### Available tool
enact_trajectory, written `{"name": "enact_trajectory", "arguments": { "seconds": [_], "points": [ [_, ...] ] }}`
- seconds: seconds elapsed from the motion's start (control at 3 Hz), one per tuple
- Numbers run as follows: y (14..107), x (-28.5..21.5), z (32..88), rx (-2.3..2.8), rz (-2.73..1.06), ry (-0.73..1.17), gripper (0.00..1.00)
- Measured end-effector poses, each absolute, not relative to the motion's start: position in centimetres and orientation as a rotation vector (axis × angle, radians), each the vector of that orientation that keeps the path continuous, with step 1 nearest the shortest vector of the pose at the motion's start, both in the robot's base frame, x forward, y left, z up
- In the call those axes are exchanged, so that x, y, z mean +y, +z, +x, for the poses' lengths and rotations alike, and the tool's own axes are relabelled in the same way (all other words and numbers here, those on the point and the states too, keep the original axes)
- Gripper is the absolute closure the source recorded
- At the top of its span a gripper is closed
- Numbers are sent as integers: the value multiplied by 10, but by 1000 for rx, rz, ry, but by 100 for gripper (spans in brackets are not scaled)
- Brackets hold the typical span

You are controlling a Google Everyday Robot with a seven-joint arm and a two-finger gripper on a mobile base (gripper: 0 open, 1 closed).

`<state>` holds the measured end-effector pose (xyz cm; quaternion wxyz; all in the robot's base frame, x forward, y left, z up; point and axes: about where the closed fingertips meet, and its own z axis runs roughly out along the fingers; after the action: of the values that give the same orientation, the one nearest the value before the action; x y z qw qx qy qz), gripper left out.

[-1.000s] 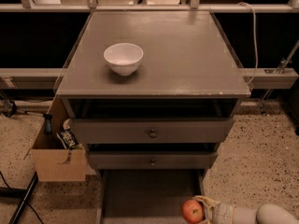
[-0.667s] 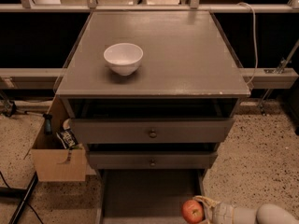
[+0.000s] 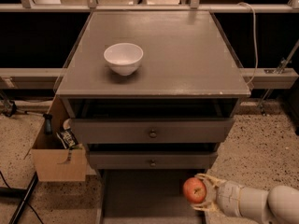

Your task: Pick apple from bottom drawer and place on counter

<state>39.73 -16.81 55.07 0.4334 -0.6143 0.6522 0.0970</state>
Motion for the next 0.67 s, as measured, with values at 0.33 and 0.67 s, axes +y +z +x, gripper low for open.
{"name": "enact_trajectory", "arguments": {
  "seconds": [0.33, 0.67],
  "points": [
    [629, -166, 411, 1538, -1516, 175, 100],
    [717, -164, 428, 1474, -1485, 110, 100]
  ]
}}
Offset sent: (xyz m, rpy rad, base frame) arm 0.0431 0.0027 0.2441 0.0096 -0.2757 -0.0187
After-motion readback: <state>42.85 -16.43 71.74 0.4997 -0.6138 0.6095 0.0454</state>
